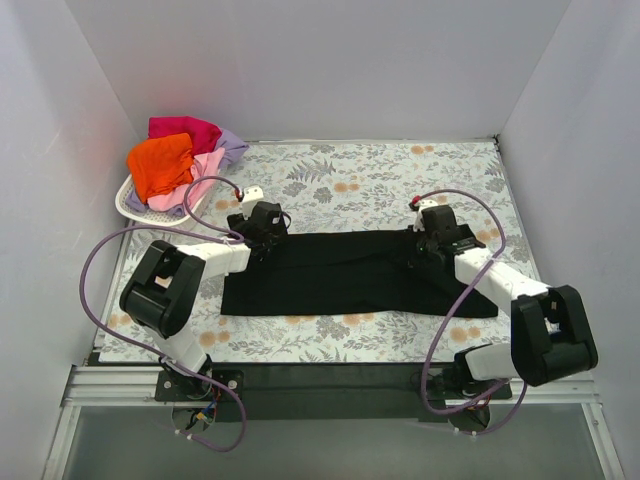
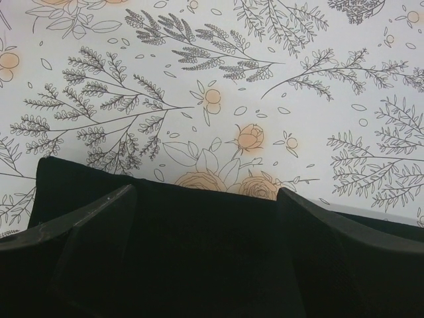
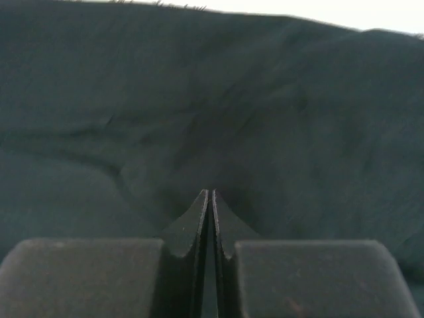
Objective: Fold and stack the t-shirts
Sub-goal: Fold the tshirt
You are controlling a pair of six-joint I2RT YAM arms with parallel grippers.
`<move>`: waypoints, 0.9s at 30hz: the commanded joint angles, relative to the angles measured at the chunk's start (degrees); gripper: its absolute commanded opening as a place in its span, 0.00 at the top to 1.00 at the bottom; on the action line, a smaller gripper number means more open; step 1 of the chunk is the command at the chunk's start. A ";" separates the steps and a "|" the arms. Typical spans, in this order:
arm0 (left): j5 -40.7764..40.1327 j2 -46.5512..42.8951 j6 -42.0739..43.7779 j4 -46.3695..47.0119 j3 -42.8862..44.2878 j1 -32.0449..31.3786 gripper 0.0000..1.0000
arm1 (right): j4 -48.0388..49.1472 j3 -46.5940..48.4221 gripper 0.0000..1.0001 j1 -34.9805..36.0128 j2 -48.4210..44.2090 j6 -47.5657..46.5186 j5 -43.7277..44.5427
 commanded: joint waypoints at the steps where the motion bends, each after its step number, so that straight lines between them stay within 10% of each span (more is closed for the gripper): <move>1: 0.16 -2.90 0.43 0.89 -0.74 -0.16 0.20 | -2.19 -2.29 0.99 2.29 -6.07 1.69 -1.02; 7: 0.77 -3.43 0.34 0.89 -0.92 -0.16 0.20 | -1.93 -2.39 0.96 2.83 -9.96 2.57 7.16; 12: 0.07 -4.04 0.43 0.54 -1.36 -0.16 0.19 | -0.61 2.27 0.61 2.65 -4.26 2.65 8.38; 16: -0.46 -4.22 0.61 0.28 -1.45 -0.16 0.19 | 1.49 5.44 0.52 1.77 1.80 2.65 8.56; 27: -0.98 -2.90 0.96 0.10 -0.92 -0.16 0.19 | 6.50 8.34 0.50 -2.01 8.66 1.07 6.11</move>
